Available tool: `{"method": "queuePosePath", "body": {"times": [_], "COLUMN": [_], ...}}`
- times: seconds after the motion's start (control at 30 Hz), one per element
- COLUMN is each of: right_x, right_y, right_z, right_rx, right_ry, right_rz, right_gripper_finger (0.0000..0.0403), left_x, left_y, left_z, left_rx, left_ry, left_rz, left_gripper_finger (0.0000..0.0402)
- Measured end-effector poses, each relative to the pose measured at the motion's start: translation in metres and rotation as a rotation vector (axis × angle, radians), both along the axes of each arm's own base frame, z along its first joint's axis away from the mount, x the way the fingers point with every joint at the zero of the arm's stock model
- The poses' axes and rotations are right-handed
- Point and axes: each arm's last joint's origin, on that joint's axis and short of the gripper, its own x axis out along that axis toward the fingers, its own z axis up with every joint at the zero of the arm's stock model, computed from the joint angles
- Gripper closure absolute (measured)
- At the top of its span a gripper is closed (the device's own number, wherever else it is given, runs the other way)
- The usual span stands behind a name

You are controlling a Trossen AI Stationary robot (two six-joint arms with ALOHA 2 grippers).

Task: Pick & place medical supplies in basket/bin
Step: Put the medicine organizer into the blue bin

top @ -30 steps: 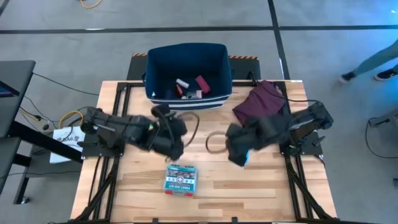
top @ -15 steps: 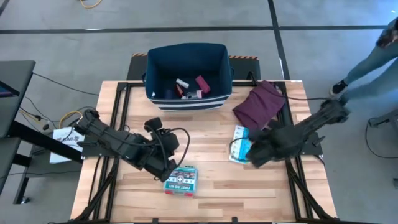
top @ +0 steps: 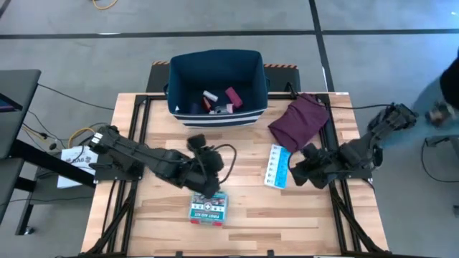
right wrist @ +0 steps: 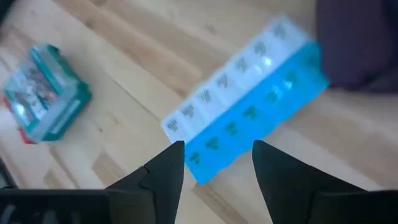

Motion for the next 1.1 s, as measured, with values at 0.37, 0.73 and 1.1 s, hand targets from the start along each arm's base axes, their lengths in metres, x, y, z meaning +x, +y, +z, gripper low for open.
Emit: {"method": "queuePosePath", "body": {"times": [0.37,0.73,1.1], "right_x": [-0.002,0.013,0.055], "right_y": [0.001,0.000,-0.010], "right_z": [-0.042,-0.077,-0.109], "right_rx": [-0.004,0.004,-0.033], "right_ry": [0.036,-0.010,0.027], "right_rz": [-0.135,-0.319,-0.377], "right_gripper_finger": [0.0221,0.0221,0.0221], "left_x": [0.068,0.097,0.104], "left_y": [0.025,0.055,0.080], "left_z": [-0.083,-0.164,-0.182], "left_rx": [-0.172,-0.189,-0.114], "left_ry": [-0.411,-0.527,-0.483], "left_rz": [-0.375,-0.514,-0.413], "left_gripper_finger": [0.0258,0.0258,0.0258]}}
